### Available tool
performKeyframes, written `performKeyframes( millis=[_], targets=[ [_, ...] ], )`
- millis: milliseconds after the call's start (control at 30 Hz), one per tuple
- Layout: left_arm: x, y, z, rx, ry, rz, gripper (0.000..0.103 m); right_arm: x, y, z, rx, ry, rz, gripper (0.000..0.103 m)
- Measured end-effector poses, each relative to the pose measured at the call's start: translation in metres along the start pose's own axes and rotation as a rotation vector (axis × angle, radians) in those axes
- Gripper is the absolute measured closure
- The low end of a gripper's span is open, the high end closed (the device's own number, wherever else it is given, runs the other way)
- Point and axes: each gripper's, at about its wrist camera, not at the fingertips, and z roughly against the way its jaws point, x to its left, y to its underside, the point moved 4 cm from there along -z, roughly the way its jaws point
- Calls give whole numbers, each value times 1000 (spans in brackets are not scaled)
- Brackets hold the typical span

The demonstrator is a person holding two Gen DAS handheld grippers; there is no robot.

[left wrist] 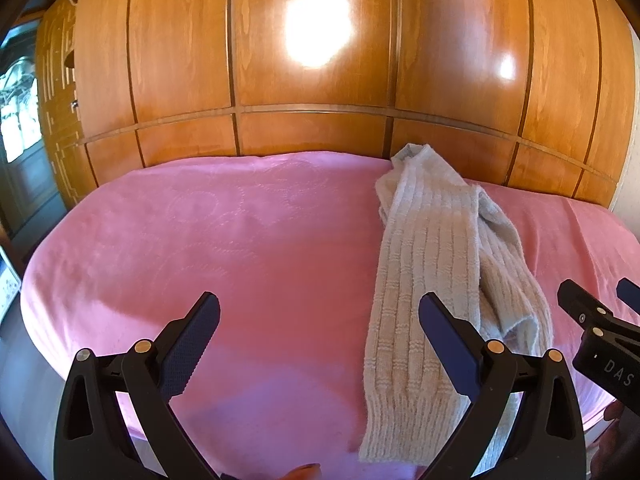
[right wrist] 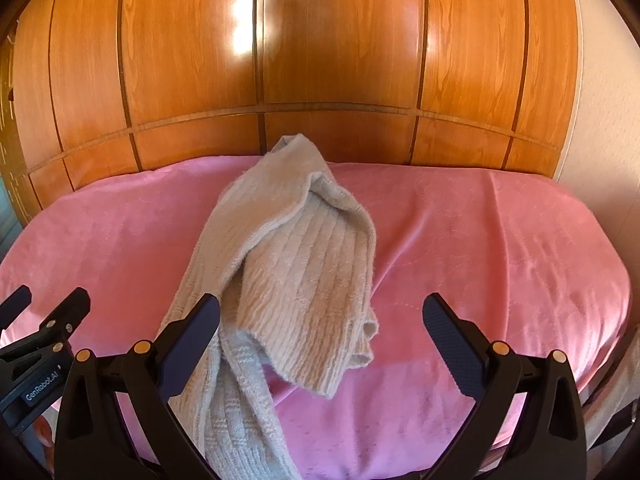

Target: Fold small clothes

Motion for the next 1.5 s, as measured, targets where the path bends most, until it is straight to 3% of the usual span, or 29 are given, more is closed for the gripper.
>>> performKeyframes(
  millis=[200,1067,1167,1267,1333,1500],
  targets=[
    [6,1,0,4,-4,19,4,5,3,9,-18,43,21,2],
    [8,1,-2,26,-3,15,4,5,1,2,-12,37,35,2],
    [9,2,-10,48,1,8,4,2,6,-7,27,-30,8,2],
    [13,5,-22,91,-13,0,4,-1,17,-17,88,-187,-66,2],
    [16,7,-27,99,-31,-9,4,-2,24,-23,124,-242,-101,2],
    [24,10,-38,120,-40,-12,4,-7,31,-29,181,-274,-128,2]
  ],
)
